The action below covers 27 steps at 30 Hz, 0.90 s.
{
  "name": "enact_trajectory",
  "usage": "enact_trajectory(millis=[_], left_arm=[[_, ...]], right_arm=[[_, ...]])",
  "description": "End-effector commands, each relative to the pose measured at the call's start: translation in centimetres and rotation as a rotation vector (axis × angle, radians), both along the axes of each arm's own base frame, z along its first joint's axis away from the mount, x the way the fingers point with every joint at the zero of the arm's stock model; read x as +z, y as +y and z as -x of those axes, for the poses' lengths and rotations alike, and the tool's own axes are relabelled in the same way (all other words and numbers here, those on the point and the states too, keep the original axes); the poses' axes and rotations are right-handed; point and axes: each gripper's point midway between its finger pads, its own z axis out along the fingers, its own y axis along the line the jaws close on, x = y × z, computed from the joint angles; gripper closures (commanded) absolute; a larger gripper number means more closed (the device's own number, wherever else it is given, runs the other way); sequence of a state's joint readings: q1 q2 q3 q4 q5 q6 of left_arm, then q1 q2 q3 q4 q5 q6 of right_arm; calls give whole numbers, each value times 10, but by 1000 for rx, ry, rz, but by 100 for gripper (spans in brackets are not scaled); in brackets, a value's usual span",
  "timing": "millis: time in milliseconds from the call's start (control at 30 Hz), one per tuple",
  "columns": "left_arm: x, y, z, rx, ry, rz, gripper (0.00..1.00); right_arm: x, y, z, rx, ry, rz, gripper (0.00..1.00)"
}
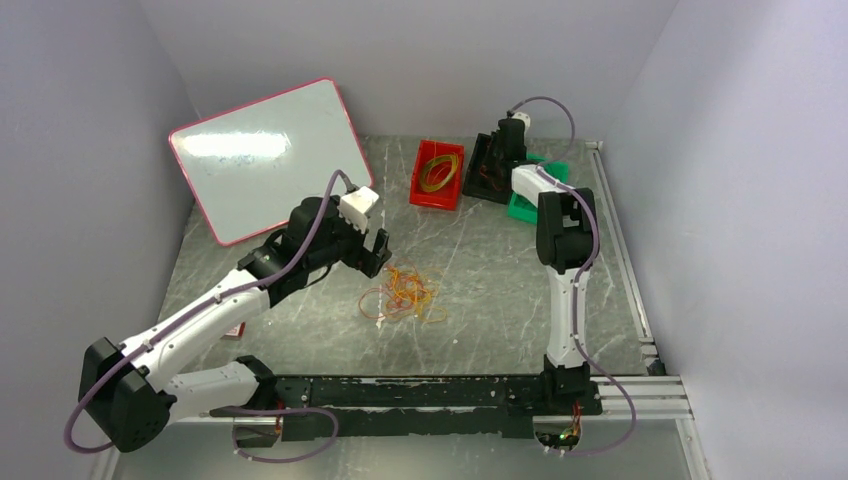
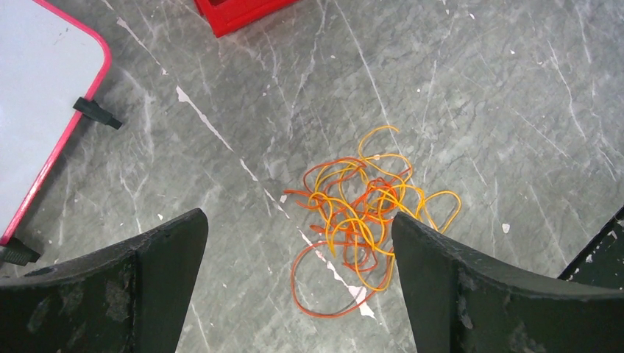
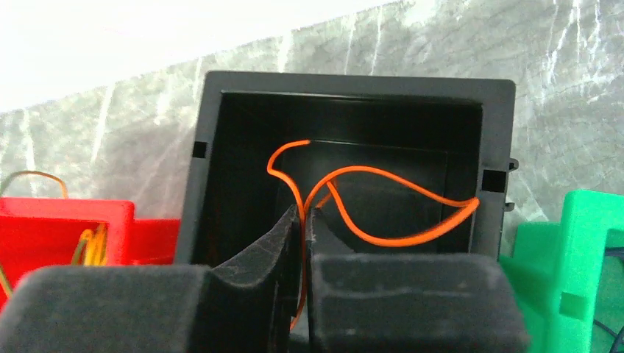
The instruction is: Untangle the cables
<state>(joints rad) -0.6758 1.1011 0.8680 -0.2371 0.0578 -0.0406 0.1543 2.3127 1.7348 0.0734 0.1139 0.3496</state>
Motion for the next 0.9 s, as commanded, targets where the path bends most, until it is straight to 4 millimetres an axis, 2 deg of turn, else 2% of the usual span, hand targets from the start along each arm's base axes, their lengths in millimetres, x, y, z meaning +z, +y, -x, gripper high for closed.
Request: enact_trajectory(millis=[0, 167, 367, 567, 633, 733, 800, 833, 867], left_arm=[[2, -2, 0, -15, 1, 8, 0], [2, -3, 0, -21, 3, 12, 0], [0, -4, 0, -21, 9, 7, 0], [1, -4, -1, -16, 7, 13, 0], [3, -3, -2, -7, 5, 18, 0], [4, 0, -5, 22, 13, 48, 0], [6, 2, -7, 52, 25, 68, 0], [8, 4, -9, 73, 24, 79, 0], [10, 5, -9, 89, 26, 89, 0]], right_arm=[[-8, -9, 4, -18, 62, 29, 86], [0, -15, 6, -41, 55, 51, 62], [37, -14, 5, -27, -9, 48, 56], [100, -17, 16, -38, -98, 55, 55], [113, -20, 27, -52, -108, 52, 54], [142, -11, 55, -13, -144, -19, 54], [152, -1, 82, 20, -137, -89, 55], [164, 5, 100, 43, -133, -136, 56], [159, 14, 114, 77, -103, -175, 56]])
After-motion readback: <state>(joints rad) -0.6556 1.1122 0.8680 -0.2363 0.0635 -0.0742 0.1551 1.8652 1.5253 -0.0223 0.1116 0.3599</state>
